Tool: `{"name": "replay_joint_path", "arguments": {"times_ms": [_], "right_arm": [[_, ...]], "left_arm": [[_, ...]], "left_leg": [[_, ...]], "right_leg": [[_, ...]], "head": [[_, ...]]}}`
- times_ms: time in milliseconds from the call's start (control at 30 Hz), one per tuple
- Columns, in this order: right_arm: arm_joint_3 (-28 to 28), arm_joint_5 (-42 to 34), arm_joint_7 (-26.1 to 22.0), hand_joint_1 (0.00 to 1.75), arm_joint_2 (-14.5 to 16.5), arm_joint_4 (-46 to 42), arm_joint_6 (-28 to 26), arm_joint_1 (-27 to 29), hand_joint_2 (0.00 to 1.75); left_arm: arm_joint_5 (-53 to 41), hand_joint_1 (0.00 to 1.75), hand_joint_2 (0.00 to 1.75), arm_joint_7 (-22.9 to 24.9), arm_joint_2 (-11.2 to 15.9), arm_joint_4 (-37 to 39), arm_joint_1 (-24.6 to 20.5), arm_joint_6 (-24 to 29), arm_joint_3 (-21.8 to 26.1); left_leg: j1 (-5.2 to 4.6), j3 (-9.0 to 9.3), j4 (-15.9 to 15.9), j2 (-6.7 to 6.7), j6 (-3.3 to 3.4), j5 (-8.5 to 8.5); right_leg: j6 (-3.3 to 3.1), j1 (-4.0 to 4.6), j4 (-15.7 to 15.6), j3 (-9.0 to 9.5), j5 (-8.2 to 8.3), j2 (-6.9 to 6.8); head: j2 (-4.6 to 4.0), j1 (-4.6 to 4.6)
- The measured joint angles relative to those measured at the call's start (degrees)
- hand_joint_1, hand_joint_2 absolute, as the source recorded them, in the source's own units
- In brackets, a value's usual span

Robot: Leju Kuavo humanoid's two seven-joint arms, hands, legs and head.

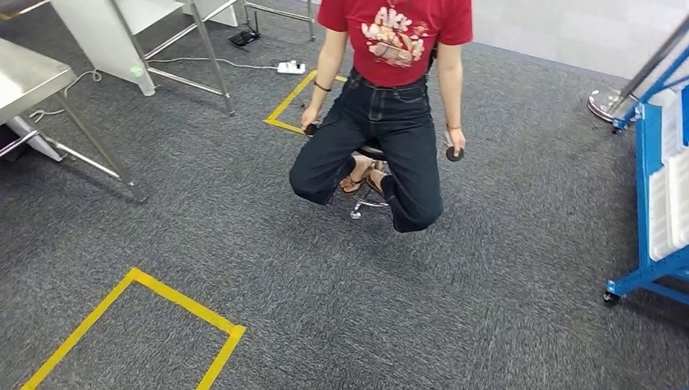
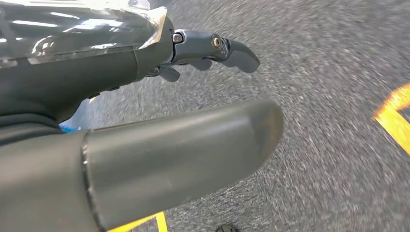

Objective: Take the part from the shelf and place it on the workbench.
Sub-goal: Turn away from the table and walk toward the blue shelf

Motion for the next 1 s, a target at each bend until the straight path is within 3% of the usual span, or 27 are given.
{"name": "replay_joint_path", "arguments": {"times_ms": [67, 100, 133, 167, 200, 233, 300, 367, 433, 467, 533, 600, 667, 700, 733, 800, 867, 933, 1000], "right_arm": [[-0.08, -0.01, 0.16, 0.0, 0.19, 0.0, -0.22, -0.05, 0.0], [-0.16, -0.01, 0.2, 0.0, 0.2, 0.0, -0.27, -0.05, 0.0], [-0.26, -0.02, 0.23, 0.0, 0.23, 0.0, -0.3, -0.02, 0.0], [-0.38, -0.05, 0.28, 0.0, 0.25, 0.0, -0.32, 0.02, 0.0], [-0.54, -0.15, 0.34, 0.0, 0.27, 0.0, -0.35, 0.04, 0.0], [-0.69, -0.27, 0.39, 0.0, 0.31, 0.0, -0.41, 0.03, 0.0], [-1.01, -0.68, 0.43, 0.0, 0.4, 0.0, -0.56, -0.1, 0.0], [-1.27, -1.09, 0.43, 0.0, 0.46, 0.0, -0.69, -0.22, 0.0], [-1.46, -1.31, 0.42, 0.0, 0.51, 0.0, -0.75, -0.19, 0.0], [-1.56, -1.35, 0.41, 0.0, 0.56, 0.0, -0.76, -0.14, 0.0], [-1.79, -1.47, 0.39, 0.0, 0.71, 0.0, -0.76, -0.27, 0.0], [-2.07, -1.66, 0.34, 0.0, 0.82, 0.0, -0.75, -0.53, 0.0], [-2.32, -1.85, 0.25, 0.0, 0.84, 0.0, -0.74, -0.53, 0.0], [-2.41, -1.91, 0.17, 0.0, 0.85, 0.0, -0.74, -0.45, 0.0], [-2.51, -1.94, 0.07, 0.0, 0.86, 0.0, -0.74, -0.38, 0.0], [-2.67, -2.02, -0.2, 0.0, 0.9, -0.01, -0.75, -0.46, 0.0], [-2.77, -2.11, -0.4, 0.0, 1.03, -0.03, -0.81, -0.62, 0.0], [-2.89, -2.27, -0.45, 0.0, 1.15, -0.04, -0.88, -0.58, 0.0], [-3.1, -2.44, -0.47, 0.0, 1.23, -0.05, -0.96, -0.4, 0.0]], "left_arm": [[-0.09, 0.0, 0.0, 0.0, 0.08, 0.0, 0.01, -0.01, -0.29], [-0.1, 0.0, 0.0, 0.0, 0.15, 0.0, 0.05, -0.01, -0.38], [-0.1, 0.0, 0.0, 0.0, 0.21, 0.0, 0.08, -0.01, -0.41], [-0.11, 0.0, 0.0, 0.0, 0.25, 0.0, 0.11, -0.01, -0.44], [-0.16, 0.0, 0.44, 0.0, 0.27, 0.0, 0.12, -0.01, -0.47], [-0.26, 0.0, 0.87, 0.0, 0.31, 0.0, 0.12, 0.01, -0.49], [-0.54, 0.0, 1.75, 0.04, 0.45, 0.01, 0.1, 0.06, -0.54], [-0.81, 0.0, 1.75, 0.23, 0.57, 0.02, 0.05, 0.1, -0.7], [-1.09, 0.0, 1.75, 0.5, 0.59, 0.02, -0.04, 0.1, -0.89], [-1.22, 0.0, 1.75, 0.58, 0.58, 0.02, -0.11, 0.13, -0.99], [-1.54, 0.0, 1.75, 0.63, 0.6, 0.02, -0.18, 0.28, -1.18], [-1.77, 0.0, 1.75, 0.68, 0.66, 0.02, -0.16, 0.48, -1.34], [-1.84, 0.0, 1.75, 0.76, 0.69, 0.02, -0.16, 0.59, -1.39], [-1.88, 0.0, 1.75, 0.79, 0.71, 0.02, -0.2, 0.61, -1.41], [-1.94, 0.0, 1.75, 0.83, 0.72, 0.02, -0.25, 0.62, -1.47], [-2.11, 0.0, 1.75, 0.92, 0.73, 0.01, -0.35, 0.62, -1.68], [-2.32, 0.0, 1.75, 0.98, 0.78, -0.01, -0.42, 0.62, -1.88], [-2.56, 0.0, 1.75, 0.98, 0.81, -0.02, -0.59, 0.61, -1.96], [-2.9, 0.0, 1.75, 0.95, 0.79, -0.02, -0.77, 0.45, -2.05]], "left_leg": [[0.15, -2.86, 6.56, -2.76, -0.22, -3.94], [0.18, -4.84, 10.73, -3.47, -0.25, -5.83], [0.19, -6.42, 13.83, -3.74, -0.28, -6.74], [0.2, -7.21, 15.08, -3.84, -0.28, -6.51], [0.25, -6.83, 13.88, -3.93, -0.25, -5.03], [0.35, -5.45, 10.63, -4.2, -0.2, -2.75], [0.72, -2.08, 2.93, -6.54, -0.08, 0.96], [0.69, -0.8, -0.36, -8.2, 0.25, 1.83], [0.36, -0.86, -0.6, -7.23, 0.97, 2.0], [0.31, -0.83, -0.79, -6.6, 1.43, 2.19], [0.37, -0.79, -1.18, -5.15, 2.23, 2.51], [0.12, -0.89, -1.22, -3.58, 2.58, 2.53], [-0.05, -0.96, -1.21, -2.05, 2.6, 2.5], [-0.05, -0.94, -1.21, -1.38, 2.58, 2.48], [-0.04, -0.87, -1.2, -0.77, 2.53, 2.45], [-0.21, -0.65, -1.18, 0.27, 2.22, 2.26], [-0.48, -0.31, -1.2, 1.16, 1.63, 1.97], [-0.47, 0.1, -1.44, 1.98, 0.95, 1.85], [-0.16, -0.05, -0.51, 0.79, 0.31, 0.94]], "right_leg": [[-0.66, -0.18, -0.07, 0.09, 0.22, 1.06], [-0.85, -0.08, -0.06, 0.06, 0.26, 1.63], [-0.86, 0.01, -0.05, 0.07, 0.25, 2.3], [-0.86, 0.07, -0.03, 0.12, 0.25, 2.97], [-0.85, 0.09, 0.01, 0.22, 0.25, 3.69], [-0.83, 0.08, 0.08, 0.34, 0.23, 4.44], [-0.59, 0.23, 0.49, 0.26, 0.11, 5.75], [0.08, 0.38, 0.79, -0.39, 0.16, 6.88], [0.91, 0.27, 0.71, -1.13, 0.46, 7.98], [1.17, 0.22, 1.03, -1.51, 0.37, 7.67], [1.12, 0.37, 4.79, -3.56, -1.47, 5.26], [0.72, 0.39, 12.71, -7.39, -4.84, 2.79], [0.97, 0.31, 18.01, -9.8, -6.5, 2.21], [1.38, 0.27, 17.25, -9.26, -6.0, 2.02], [1.87, 0.23, 14.16, -7.5, -4.8, 1.63], [2.38, 0.34, 5.44, -2.63, -2.05, -0.43], [1.74, 0.74, 1.0, -0.34, -0.8, -1.71], [0.77, 1.03, 0.63, -0.46, -0.59, -0.89], [-0.12, 0.5, 0.27, -0.08, -0.22, 0.11]], "head": [[0.0, -0.12], [0.0, -0.14], [0.0, -0.14], [0.0, -0.15], [0.0, -0.15], [0.0, -0.15], [0.0, -0.13], [0.0, -0.07], [0.0, -0.05], [0.0, -0.05], [0.0, 0.17], [0.0, 0.37], [0.0, 0.37], [0.0, 0.37], [0.0, 0.37], [0.0, 0.38], [0.0, 0.32], [0.0, 0.26], [0.0, 0.2]]}}
